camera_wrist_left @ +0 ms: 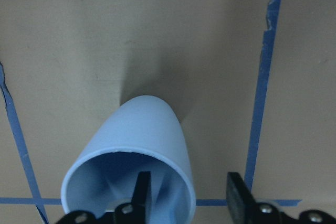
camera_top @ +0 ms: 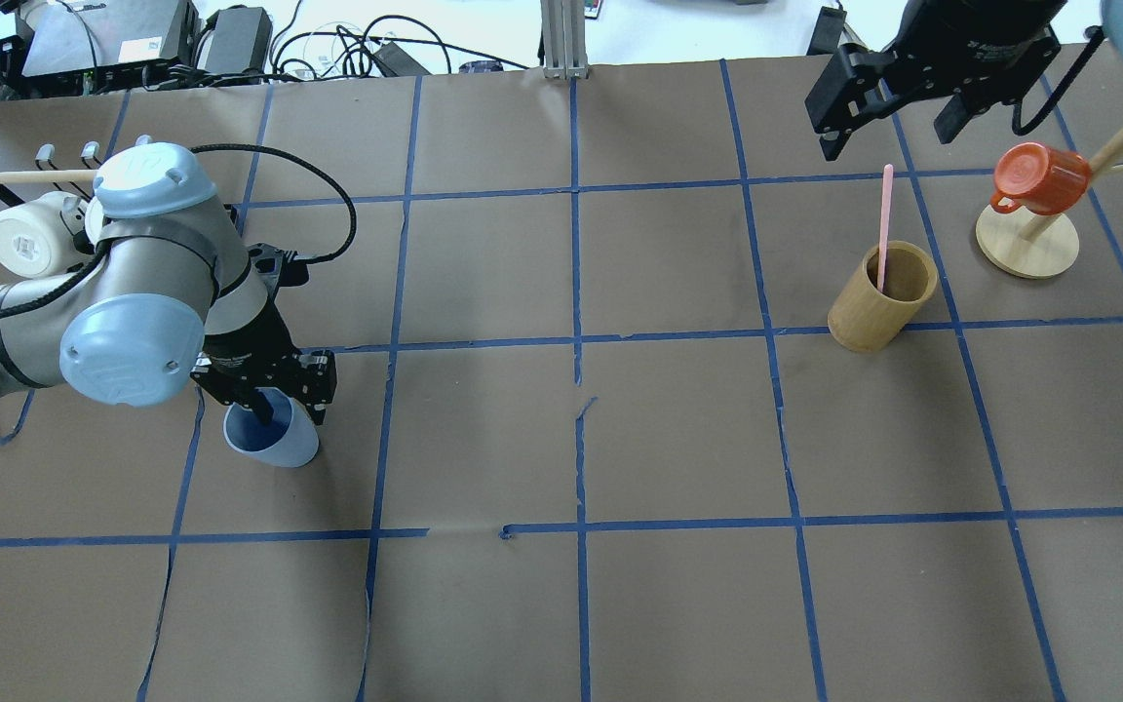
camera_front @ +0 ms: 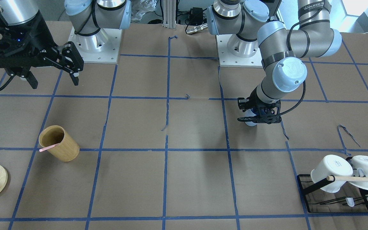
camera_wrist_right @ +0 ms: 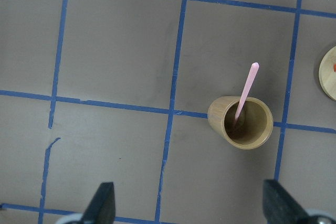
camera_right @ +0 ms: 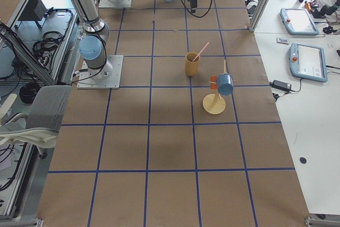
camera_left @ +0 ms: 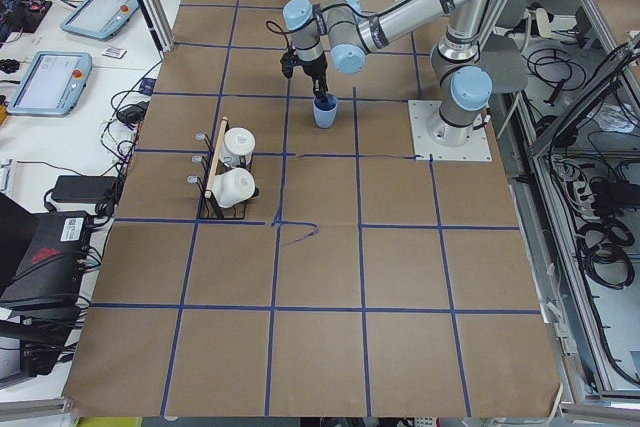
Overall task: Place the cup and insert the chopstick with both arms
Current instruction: 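Grasp the light blue cup with the left gripper and lift it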
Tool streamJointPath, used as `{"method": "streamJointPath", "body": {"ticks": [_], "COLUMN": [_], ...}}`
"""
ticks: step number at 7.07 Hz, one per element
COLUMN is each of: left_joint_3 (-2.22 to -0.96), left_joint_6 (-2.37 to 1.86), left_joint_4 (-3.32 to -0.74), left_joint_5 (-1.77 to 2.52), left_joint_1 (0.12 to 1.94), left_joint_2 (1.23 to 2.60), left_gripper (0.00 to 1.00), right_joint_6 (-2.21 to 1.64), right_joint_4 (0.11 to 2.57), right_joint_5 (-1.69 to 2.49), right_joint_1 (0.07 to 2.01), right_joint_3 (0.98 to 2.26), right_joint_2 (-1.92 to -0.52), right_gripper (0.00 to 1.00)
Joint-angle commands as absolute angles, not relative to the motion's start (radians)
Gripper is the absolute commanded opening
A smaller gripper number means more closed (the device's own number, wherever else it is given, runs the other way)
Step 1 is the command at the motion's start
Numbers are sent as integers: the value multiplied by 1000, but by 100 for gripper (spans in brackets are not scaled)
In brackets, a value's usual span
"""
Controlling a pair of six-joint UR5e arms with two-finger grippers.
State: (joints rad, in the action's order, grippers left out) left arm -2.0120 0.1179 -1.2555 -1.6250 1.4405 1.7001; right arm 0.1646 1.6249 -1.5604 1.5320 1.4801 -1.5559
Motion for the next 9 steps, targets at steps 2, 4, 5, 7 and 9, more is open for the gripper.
{"method": "streamJointPath", "body": {"ticks": [2,4,5,7,9], "left_joint_3": [-1990,-1889,-1808,-1654,-1480], "left_joint_6": [51,-133,-229,-311,-388], "left_joint_4": [-1141,-1121,-1123,-1123,-1124], "left_joint_5": [-1612,-1518,-1514,-1517,-1513], "left_joint_1": [1448,1541,1604,1725,1813], "left_joint_2": [1713,1747,1799,1929,2053], "left_gripper": [0,0,0,0,0], "right_joint_6": [176,172,172,178,181], "right_joint_4": [1635,1507,1452,1454,1460], "right_joint_5": [-1514,-1531,-1573,-1711,-1744], "right_joint_1": [1467,1466,1466,1470,1471], "right_joint_3": [1425,1230,1198,1197,1193], "right_joint_2": [-1434,-1265,-1206,-1113,-1074], "right_gripper": [100,100,100,100,100]}}
